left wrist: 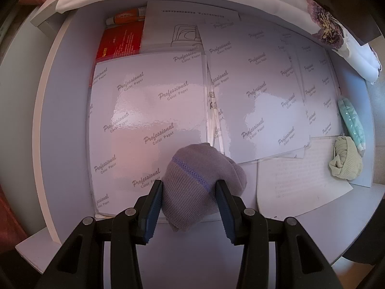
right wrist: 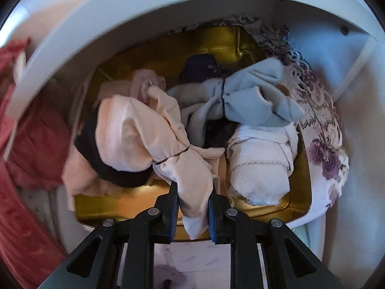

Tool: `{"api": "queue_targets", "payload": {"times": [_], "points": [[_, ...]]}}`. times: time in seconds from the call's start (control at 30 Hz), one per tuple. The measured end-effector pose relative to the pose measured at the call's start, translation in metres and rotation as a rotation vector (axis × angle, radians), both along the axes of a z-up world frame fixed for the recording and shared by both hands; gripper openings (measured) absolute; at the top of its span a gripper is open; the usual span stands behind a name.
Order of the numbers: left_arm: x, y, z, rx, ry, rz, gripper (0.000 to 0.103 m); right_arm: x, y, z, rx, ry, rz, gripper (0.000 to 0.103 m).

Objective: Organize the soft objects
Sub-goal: 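Open the right tool to release the beige stocking in the tray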

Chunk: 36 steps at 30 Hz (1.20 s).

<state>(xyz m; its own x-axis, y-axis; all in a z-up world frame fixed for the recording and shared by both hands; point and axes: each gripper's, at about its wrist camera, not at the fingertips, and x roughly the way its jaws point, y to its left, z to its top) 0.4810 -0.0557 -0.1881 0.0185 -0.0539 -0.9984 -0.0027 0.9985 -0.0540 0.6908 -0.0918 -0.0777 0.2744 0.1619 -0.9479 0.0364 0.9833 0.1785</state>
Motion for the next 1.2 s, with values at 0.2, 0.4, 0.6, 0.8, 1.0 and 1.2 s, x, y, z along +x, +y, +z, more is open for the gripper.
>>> {"api": "queue_targets", "payload": {"times": [0.2, 0.4, 0.6, 0.8, 1.0, 1.2], "points": [[-0.001, -0.001, 0.001, 0.003, -0.004, -0.002, 0.045, -0.002, 0.001, -0.011, -0.041, -0.002, 0.026, 0.020], [-0.001, -0.001, 0.001, 0.003, -0.006, -0.003, 0.045, -0.007, 0.010, -0.015, -0.085, -0.010, 0.077, 0.020], [-0.001, -0.001, 0.002, 0.003, -0.007, -0.007, 0.045, -0.014, 0.015, -0.017, -0.096, -0.005, 0.104, 0.021], [-0.002, -0.001, 0.002, 0.002, -0.008, -0.008, 0.045, -0.018, 0.022, -0.016, -0.116, -0.020, 0.130, 0.024], [-0.002, -0.001, 0.002, 0.002, -0.008, -0.007, 0.045, -0.023, 0.028, -0.018, -0.129, -0.025, 0.143, 0.024], [-0.002, 0.000, 0.002, 0.002, -0.009, -0.006, 0.045, -0.027, 0.030, -0.018, -0.123, -0.016, 0.151, 0.037]]}}
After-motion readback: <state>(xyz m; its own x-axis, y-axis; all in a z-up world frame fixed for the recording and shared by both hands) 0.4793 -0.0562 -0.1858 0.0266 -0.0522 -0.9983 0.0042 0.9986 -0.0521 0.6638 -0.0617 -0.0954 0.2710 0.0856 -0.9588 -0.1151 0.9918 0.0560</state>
